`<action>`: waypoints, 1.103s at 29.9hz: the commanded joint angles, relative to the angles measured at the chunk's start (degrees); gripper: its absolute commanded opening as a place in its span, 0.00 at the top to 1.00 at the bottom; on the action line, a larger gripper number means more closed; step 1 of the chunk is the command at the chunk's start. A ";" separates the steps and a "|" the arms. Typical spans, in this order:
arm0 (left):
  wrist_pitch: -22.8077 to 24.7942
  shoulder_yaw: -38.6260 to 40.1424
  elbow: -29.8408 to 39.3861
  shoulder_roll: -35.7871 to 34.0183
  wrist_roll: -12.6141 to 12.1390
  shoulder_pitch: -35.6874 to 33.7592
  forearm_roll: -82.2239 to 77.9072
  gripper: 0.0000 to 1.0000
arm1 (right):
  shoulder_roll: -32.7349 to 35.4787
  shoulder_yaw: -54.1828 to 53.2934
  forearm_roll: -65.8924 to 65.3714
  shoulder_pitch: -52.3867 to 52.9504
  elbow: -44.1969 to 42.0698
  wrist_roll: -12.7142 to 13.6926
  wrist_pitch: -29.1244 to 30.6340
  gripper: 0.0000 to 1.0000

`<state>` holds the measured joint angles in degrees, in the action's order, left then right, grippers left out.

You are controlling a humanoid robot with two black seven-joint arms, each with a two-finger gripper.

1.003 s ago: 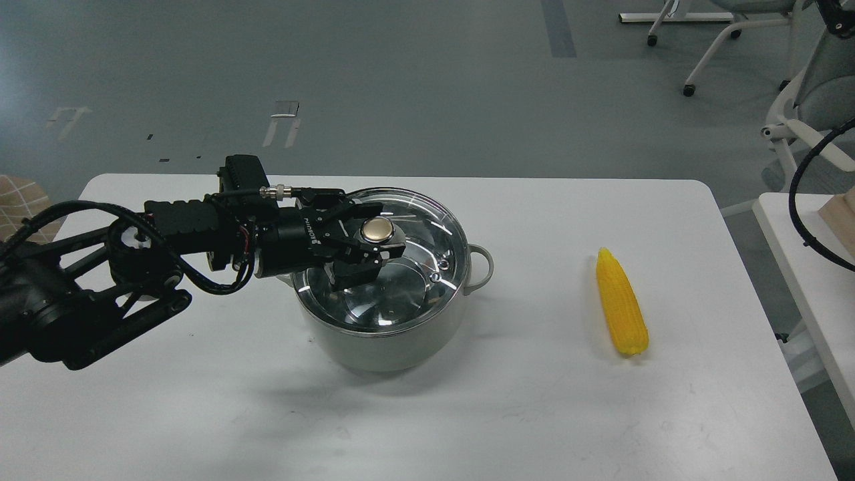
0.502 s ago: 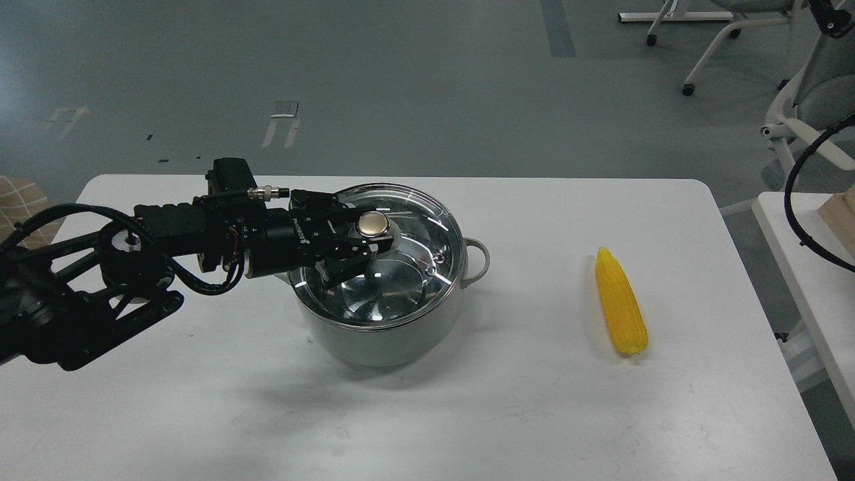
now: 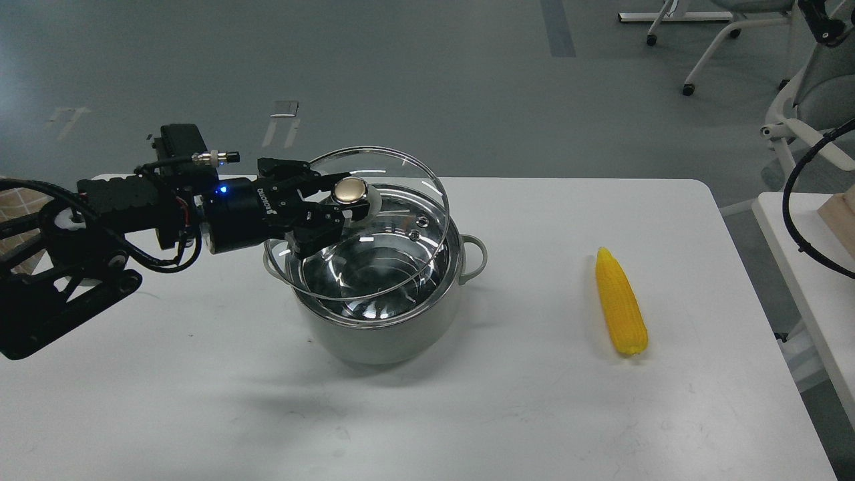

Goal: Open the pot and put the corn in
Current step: 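Lift the glass lid off the pot with the left gripper, then lower the lid onto the table beside the pot and release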

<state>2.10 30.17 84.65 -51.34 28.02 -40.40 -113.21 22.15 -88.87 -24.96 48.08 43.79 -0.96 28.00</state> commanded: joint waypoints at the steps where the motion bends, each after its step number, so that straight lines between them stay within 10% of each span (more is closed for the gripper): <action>1: 0.01 -0.03 1.57 -6.74 -0.02 0.23 3.52 0.60 | 0.00 0.01 0.00 -0.01 -0.02 0.00 0.00 0.00; 15: -5.70 -1.08 -9.41 -20.20 -0.02 12.63 16.09 0.60 | 0.00 -0.07 0.00 -1.15 0.07 -0.09 0.00 0.00; 33: -11.67 -3.71 -33.93 -5.00 -0.02 18.69 16.09 0.59 | 0.88 0.28 -0.09 -1.24 3.06 0.08 0.00 0.00</action>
<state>-8.29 27.91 53.44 -58.20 27.99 -21.95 -97.10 22.90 -88.82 -25.05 46.84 46.19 -0.91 28.00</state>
